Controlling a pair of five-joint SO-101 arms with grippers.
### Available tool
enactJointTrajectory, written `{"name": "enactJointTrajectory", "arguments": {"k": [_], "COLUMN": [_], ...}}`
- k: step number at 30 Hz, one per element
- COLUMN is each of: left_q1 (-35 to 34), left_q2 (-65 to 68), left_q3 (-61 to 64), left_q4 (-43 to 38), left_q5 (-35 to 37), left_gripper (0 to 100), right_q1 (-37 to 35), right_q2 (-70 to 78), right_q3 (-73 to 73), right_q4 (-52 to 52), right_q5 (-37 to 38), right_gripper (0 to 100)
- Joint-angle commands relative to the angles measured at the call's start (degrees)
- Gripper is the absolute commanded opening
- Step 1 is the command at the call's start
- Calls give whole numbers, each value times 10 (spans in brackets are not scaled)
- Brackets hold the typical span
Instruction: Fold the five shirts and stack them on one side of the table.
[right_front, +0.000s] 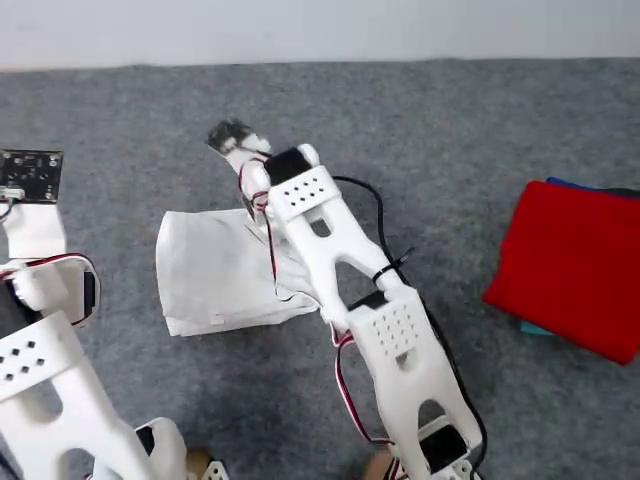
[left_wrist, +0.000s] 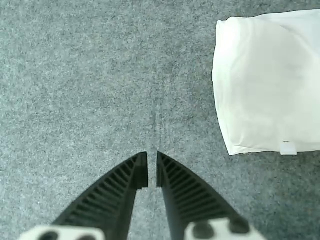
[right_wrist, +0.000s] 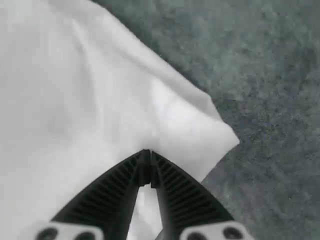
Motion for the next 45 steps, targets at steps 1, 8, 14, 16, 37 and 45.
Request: {"name": "enactJointTrajectory", "arguments": {"k": [1,8,14,16,37,45], "left_q1": [4,56,128,139,258,257], "left_q2": [-16,-16,-16,-11,479,570], "left_q3": [-4,-7,-19,-18,-244,-293], "left_q4": [-11,-11,-31,-61,-154,-146], "left_q5": [-4,-3,-1,-1,47,47], "left_gripper": [43,44,44,44,43,43], "right_q1": [17,32,41,49,60,64], "right_q2": [16,26,45,60,78,78], "right_q3": [-33,-124,-199,-200,-198,-197], "right_q4": [-10,0,24,17,-17,-19], "right_q5": [5,5,56,61,56,56], "right_gripper": [13,13,13,12,11,11]}}
